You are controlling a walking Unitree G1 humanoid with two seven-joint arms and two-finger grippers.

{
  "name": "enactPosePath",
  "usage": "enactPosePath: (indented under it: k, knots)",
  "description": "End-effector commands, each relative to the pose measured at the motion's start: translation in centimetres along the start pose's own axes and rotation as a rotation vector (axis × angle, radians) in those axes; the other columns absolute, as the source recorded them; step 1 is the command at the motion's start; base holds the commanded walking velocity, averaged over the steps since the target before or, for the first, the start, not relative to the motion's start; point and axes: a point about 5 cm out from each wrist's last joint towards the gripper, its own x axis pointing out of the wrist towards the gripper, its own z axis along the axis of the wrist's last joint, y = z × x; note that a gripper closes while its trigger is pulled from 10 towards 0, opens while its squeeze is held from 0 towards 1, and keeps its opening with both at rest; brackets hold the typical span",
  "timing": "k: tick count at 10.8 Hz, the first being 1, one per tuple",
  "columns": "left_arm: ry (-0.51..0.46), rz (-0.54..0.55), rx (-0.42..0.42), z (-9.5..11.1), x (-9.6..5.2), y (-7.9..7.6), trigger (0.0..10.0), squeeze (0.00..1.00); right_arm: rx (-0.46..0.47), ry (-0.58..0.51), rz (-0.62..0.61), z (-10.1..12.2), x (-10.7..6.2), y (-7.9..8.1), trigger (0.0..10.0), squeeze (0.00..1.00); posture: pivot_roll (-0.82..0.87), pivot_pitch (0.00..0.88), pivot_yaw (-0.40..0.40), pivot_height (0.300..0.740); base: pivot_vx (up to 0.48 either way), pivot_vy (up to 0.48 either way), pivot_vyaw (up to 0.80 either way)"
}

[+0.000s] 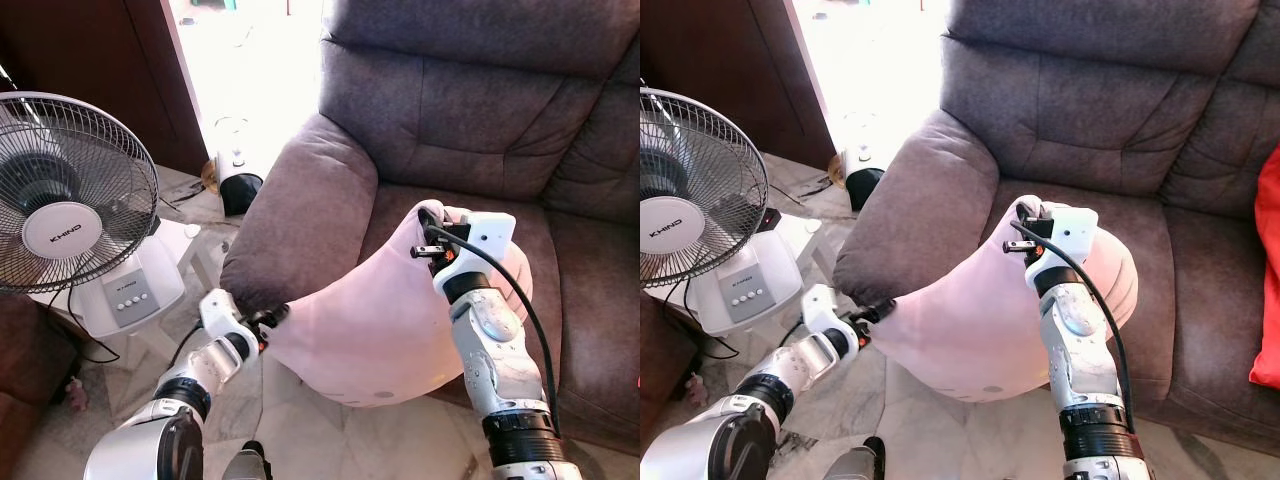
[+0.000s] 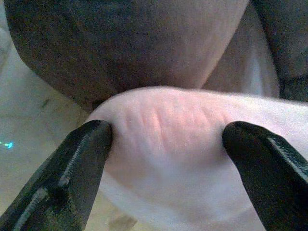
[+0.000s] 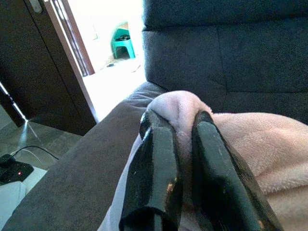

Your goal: Move the pillow to the sofa from floor

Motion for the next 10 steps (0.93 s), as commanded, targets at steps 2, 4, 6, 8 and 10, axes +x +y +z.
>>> enactPosePath:
  k: [2,4,6,8,10]
  knots:
    - [0.085,0.014,0.002,-1.4,0.0,0.3,10.0,0.0,-0.009,-0.076,-0.007,1.8,-0.2,-0.2,10.0,0.0,0.06,0.241,0.001,0.74,0.0,0.0,0.0]
    - [0.128,0.054,0.046,-2.2,-0.1,0.8,10.0,0.0,-0.014,-0.076,-0.015,2.1,-0.4,-0.3,10.0,0.0,0.04,0.25,0.007,0.74,0.0,0.0,0.0]
    - [0.127,0.103,0.043,-2.6,-0.2,1.3,10.0,0.0,-0.022,-0.081,-0.027,2.4,-0.8,-0.6,10.0,0.0,0.03,0.252,0.009,0.74,0.0,0.0,0.0]
    - [0.149,0.099,0.053,-3.2,-0.2,1.3,0.0,0.0,-0.027,-0.078,-0.036,2.4,-0.9,-0.7,10.0,0.0,0.02,0.254,0.01,0.74,0.0,0.0,0.0]
    - [0.148,0.102,0.047,-3.3,-0.2,1.3,0.0,0.0,-0.027,-0.074,-0.04,2.5,-1.0,-0.8,10.0,0.0,0.02,0.251,0.011,0.74,0.0,0.0,0.0]
